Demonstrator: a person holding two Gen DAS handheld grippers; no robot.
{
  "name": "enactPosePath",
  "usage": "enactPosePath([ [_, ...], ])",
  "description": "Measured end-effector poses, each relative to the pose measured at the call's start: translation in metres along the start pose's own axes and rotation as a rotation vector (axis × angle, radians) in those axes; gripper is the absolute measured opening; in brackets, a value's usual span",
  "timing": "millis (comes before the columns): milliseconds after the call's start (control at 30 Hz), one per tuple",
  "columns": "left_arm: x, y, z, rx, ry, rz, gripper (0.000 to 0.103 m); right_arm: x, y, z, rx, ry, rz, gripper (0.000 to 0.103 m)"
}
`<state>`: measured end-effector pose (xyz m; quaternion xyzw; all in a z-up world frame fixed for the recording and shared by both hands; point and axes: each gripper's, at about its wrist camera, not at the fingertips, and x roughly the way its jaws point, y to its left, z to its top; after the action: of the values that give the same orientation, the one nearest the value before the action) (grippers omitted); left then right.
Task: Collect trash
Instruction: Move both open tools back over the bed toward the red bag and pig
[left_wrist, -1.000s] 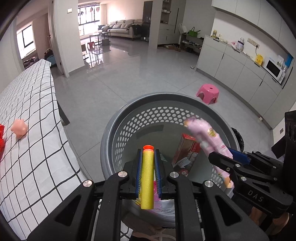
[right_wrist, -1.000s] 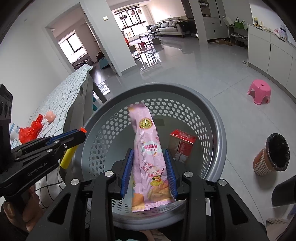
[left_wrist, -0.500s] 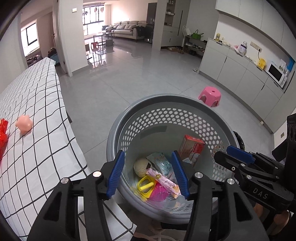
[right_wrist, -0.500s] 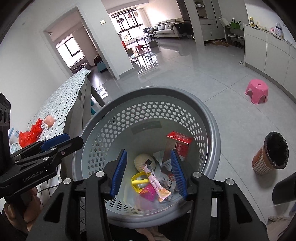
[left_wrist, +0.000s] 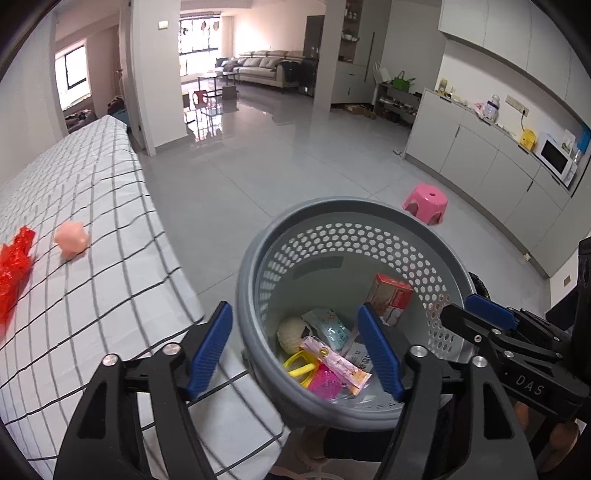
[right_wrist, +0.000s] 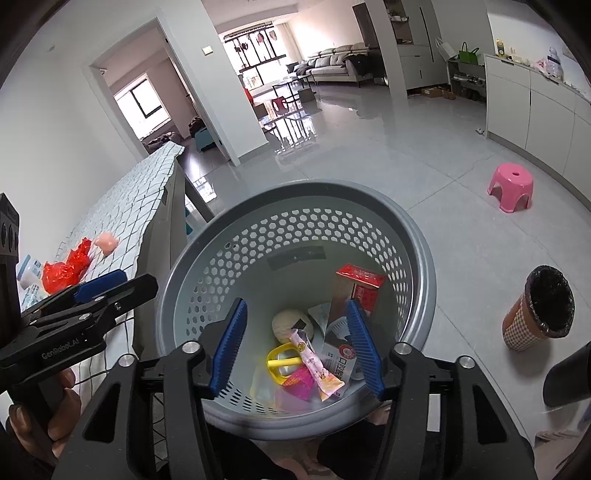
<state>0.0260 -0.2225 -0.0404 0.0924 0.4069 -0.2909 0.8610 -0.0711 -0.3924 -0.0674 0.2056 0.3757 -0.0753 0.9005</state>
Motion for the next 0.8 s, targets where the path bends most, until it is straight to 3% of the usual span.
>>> enactPosePath([
  [433,-0.045,0.060,0.000,-0.042,-0.093,0.121,0.088,-0.002,0.049,0.017,-0.109,-0.058,0.034,0.070],
  [800,-0.092,0.163,-0.006,-0.138,-0.152,0.315,0.094,0.032,0.138,0.035,-0.268,-0.041,0.127,0.073],
])
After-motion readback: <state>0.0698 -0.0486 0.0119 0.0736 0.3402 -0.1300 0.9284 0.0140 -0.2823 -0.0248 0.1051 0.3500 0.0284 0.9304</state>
